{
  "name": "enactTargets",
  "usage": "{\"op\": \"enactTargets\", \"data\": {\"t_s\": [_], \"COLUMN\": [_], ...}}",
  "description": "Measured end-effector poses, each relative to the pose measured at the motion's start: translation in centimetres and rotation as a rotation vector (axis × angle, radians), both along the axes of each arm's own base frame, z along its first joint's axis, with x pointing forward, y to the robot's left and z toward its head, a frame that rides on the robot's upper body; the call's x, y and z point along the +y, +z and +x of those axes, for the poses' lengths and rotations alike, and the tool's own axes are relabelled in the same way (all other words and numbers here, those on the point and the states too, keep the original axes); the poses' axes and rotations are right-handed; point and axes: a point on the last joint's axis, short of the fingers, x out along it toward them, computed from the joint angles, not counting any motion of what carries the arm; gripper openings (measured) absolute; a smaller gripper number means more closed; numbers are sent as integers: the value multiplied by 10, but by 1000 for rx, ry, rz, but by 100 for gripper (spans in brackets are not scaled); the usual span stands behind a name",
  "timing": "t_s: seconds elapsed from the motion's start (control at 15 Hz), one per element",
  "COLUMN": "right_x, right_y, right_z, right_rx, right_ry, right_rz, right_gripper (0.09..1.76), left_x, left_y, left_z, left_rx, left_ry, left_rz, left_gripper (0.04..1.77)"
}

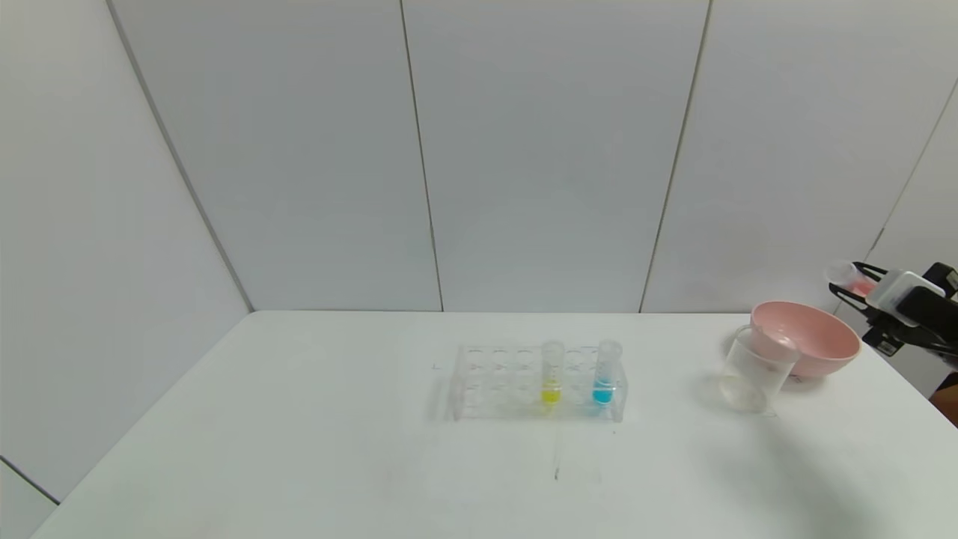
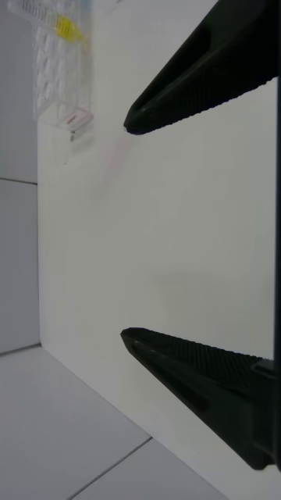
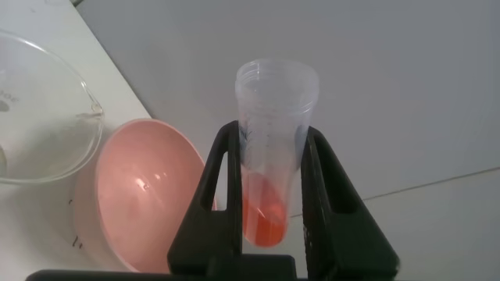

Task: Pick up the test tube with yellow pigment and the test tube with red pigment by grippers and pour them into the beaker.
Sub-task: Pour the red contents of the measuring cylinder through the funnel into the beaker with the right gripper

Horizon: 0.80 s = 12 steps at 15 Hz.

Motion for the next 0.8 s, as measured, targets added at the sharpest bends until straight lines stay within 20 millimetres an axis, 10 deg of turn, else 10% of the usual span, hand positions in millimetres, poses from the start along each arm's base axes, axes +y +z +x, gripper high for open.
{"op": "enactTargets", "data": {"t_s": [0.8], "right_x": [4], "right_y": [-6], "right_z": [4], "right_rx": [-34], "right_ry": [-54], "right_rz": [-300], "right_gripper": [50], "left_x": [0], "left_y": [0], "left_z": [0], "left_rx": [0], "left_ry": [0], "left_rz": [0], "left_gripper": [176]}}
